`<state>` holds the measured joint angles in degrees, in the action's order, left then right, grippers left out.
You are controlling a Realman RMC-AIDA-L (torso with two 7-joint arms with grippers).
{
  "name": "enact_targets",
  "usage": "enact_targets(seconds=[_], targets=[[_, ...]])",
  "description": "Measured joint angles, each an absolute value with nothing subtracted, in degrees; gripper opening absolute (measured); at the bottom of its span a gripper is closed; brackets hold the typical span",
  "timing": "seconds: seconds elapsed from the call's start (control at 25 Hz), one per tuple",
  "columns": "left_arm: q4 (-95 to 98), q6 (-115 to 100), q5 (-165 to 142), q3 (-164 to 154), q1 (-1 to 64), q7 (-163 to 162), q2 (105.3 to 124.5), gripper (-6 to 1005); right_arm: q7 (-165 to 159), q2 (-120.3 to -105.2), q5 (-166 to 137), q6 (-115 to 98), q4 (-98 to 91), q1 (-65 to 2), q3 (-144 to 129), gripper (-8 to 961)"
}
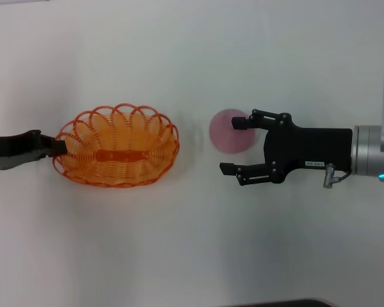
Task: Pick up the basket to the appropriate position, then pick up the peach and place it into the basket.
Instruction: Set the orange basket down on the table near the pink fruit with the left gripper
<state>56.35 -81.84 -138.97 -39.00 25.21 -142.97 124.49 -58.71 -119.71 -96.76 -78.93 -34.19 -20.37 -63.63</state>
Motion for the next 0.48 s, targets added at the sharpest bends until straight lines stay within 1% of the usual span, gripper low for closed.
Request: enact_targets(seconds=[0.36,0.48], targets=[[56.28,-82.24,-138.23,-38.79,24.82,-143.32,124.22,80,-58.71,-119.71,-96.77,-79.03,-34.19,-20.39,-63.69,946],[56.49,-83.34,-138.22,-38.75,24.82,-143.33,124.10,127,-58.71,-119.71,-96.77,-79.03,-34.19,-20.39,-63.68,946]])
